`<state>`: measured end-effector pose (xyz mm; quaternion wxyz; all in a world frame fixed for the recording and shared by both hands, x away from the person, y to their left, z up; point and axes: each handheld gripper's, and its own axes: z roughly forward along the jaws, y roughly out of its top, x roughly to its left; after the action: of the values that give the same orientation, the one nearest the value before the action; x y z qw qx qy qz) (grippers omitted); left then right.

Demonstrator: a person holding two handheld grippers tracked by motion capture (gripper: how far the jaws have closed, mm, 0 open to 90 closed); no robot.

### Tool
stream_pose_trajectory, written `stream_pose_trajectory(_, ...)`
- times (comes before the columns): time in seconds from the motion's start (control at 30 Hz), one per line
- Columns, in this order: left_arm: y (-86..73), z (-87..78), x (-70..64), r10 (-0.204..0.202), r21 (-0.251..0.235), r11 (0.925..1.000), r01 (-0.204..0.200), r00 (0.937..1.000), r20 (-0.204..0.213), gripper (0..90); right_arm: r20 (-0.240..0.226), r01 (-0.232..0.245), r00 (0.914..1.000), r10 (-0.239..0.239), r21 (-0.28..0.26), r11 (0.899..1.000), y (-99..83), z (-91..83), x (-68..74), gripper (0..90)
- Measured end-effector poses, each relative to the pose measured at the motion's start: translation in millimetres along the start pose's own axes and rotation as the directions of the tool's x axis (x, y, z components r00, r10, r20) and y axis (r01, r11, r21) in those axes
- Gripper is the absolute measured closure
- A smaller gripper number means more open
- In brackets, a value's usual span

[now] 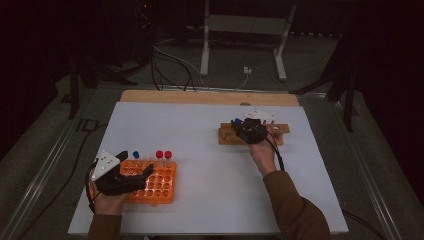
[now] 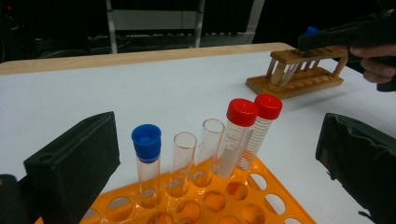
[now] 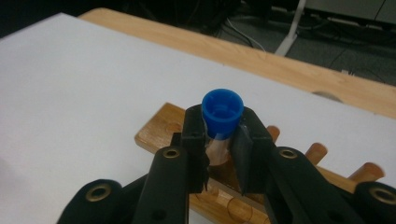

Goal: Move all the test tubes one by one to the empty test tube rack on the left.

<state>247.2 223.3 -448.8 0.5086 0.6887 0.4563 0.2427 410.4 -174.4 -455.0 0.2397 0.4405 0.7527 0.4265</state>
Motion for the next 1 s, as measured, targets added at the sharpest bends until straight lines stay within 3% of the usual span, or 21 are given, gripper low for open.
stream_pose_trajectory(0.27, 4.5, 0.8, -4.1, 0.017, -0.003, 0.9998, -0.017, 0.9998, 0.006, 0.4, -0.008, 0.018, 0.9998, -0.019, -0.092, 0.996, 13.1, -27.6, -0.6, 76.8)
stream_pose_trajectory(0.47, 12.5, -0.5, -13.3, 0.040, -0.027, 0.9989, -0.039, 0.9989, 0.023, 1.1, -0.019, 0.039, 0.9989, -0.043, -0.172, 0.984, 26.8, -57.0, -2.0, 76.8)
stream_pose_trajectory(0.63, 18.8, 3.5, -26.4, 0.067, -0.035, 0.9973, -0.065, 0.9966, 0.048, 1.4, -0.055, 0.072, 0.9950, -0.083, -0.185, 0.980, 27.4, -76.3, 3.5, 76.8)
stream_pose_trajectory(0.8, 29.9, 11.6, -46.7, 0.107, -0.053, 0.9934, -0.102, 0.9894, 0.098, 4.0, -0.134, 0.070, 0.9865, -0.094, -0.170, 0.983, 24.7, -87.7, 15.3, 76.7)
stream_pose_trajectory(1.0, 42.2, 31.1, -72.9, 0.158, -0.050, 0.9872, -0.151, 0.9736, 0.165, 6.5, -0.236, 0.071, 0.9661, -0.106, -0.150, 0.986, 23.4, -96.8, 34.5, 76.7)
